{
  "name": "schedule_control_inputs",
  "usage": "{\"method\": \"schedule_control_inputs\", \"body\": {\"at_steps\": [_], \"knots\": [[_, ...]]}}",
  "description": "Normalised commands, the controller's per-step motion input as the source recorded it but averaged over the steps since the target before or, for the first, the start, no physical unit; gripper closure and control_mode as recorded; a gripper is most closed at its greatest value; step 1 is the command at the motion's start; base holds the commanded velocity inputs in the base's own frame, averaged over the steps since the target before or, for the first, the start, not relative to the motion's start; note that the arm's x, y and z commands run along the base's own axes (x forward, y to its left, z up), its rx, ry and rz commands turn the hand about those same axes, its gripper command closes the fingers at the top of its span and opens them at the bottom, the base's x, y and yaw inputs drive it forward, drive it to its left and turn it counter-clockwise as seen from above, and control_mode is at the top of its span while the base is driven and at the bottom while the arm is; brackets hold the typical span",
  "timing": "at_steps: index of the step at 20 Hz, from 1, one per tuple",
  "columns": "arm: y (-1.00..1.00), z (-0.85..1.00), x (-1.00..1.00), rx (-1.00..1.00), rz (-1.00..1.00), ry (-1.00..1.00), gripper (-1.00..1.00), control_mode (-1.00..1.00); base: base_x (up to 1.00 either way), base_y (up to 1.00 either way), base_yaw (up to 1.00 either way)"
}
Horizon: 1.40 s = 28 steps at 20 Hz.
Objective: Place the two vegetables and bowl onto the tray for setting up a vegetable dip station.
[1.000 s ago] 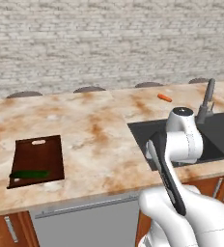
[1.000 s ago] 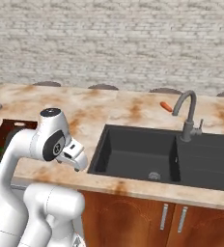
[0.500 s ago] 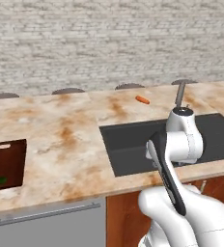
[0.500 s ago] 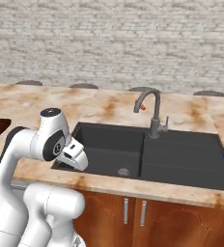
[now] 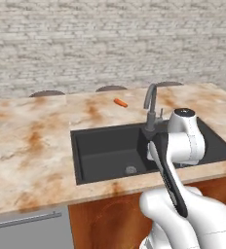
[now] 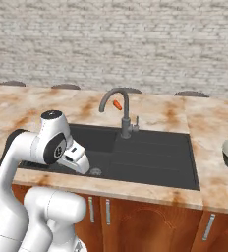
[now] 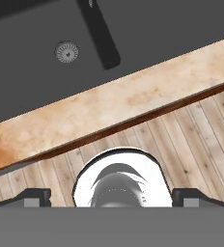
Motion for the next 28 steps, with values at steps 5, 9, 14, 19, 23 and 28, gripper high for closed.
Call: {"method": "schedule_control_inputs", "body": {"at_steps": [5, 9, 14, 19, 23, 28], "knots": [[0.00, 0.00, 0.00, 0.00, 0.00, 0.00, -1.00, 1.00, 0.00, -0.66, 0.00], [0.00, 0.00, 0.00, 0.00, 0.00, 0.00, -1.00, 1.00, 0.03, -0.65, 0.00], [0.00, 0.00, 0.00, 0.00, 0.00, 0.00, -1.00, 1.00, 0.05, -0.63, 0.00], [0.00, 0.00, 0.00, 0.00, 0.00, 0.00, -1.00, 1.00, 0.09, -0.61, 0.00], [0.00, 0.00, 0.00, 0.00, 0.00, 0.00, -1.00, 1.00, 0.09, -0.62, 0.00], [0.00, 0.00, 0.00, 0.00, 0.00, 0.00, -1.00, 1.00, 0.13, -0.58, 0.00]]}}
